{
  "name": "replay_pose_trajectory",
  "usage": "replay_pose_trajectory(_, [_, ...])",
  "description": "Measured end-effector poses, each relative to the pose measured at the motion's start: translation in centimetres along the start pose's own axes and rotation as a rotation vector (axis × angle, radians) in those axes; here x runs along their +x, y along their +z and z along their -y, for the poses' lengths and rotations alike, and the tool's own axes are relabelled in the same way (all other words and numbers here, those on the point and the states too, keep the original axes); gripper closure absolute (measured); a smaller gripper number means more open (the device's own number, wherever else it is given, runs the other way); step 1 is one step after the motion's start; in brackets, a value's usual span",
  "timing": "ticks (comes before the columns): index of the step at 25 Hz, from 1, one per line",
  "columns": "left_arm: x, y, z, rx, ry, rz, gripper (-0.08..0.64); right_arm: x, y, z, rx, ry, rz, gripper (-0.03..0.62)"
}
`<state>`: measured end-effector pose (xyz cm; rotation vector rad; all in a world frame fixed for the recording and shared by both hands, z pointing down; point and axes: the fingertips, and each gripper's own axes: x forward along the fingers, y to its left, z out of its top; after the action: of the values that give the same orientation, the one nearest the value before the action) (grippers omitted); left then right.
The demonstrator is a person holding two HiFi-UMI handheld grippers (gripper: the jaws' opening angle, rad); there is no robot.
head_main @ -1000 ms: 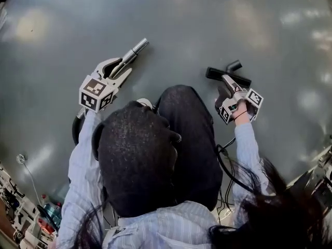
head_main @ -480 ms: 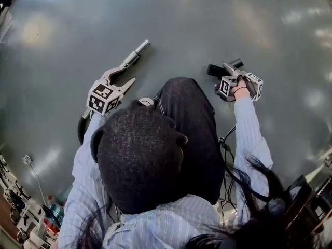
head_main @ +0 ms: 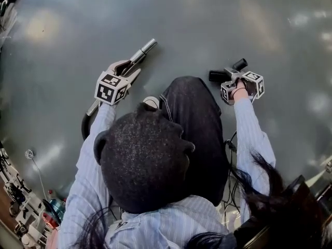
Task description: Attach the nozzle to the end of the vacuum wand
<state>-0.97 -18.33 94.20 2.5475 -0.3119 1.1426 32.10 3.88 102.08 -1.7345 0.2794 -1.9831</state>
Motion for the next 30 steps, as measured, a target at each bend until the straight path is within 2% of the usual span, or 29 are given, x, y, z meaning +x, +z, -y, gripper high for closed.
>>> replay_pose_trajectory(5, [1.6, -2.7, -3.6, 0.003, 0.034, -0.127, 0.379, 1.5, 0.3, -2.0, -0.352, 0.023, -0.041, 0.333])
replay_pose_trajectory(7, [1.8, -3.1, -4.7, 0.001, 0.033, -0.15, 0.376, 0.7, 0.1, -3.8, -0.506, 0.043, -0.046, 0.336])
replay_pose_trajectory(11, [2.5, -4.0, -4.9, 0.029, 0.022, -0.193, 0.376, 0.1, -1.4, -5.6, -0.828, 0.024, -0.086, 0.339])
replay_pose_trajectory(15, [3.8, -4.8, -4.7, 0.061, 0.021, -0.221, 0.376, 1.4, -3.6, -7.5, -1.059, 0.075, -0.106, 0.341])
replay_pose_trajectory(17, [4.2, -4.6, -5.0, 0.042, 0.037, -0.213, 0.376, 2.1, -4.8, -8.3, -1.131, 0.088, -0.133, 0.341])
replay_pose_trajectory(21, [4.9, -4.4, -5.6, -0.011, 0.03, -0.195, 0.376, 3.4, -6.9, -10.0, -1.182, 0.108, -0.172, 0.341])
replay_pose_trajectory(27, [6.3, -4.5, -5.3, 0.031, -0.049, -0.185, 0.376, 4.6, -9.0, -12.2, -1.311, 0.113, -0.212, 0.341])
replay_pose_trajectory(30, [6.4, -4.4, -5.2, 0.02, -0.069, -0.166, 0.376, 4.9, -9.9, -13.7, -1.392, 0.115, -0.212, 0.341])
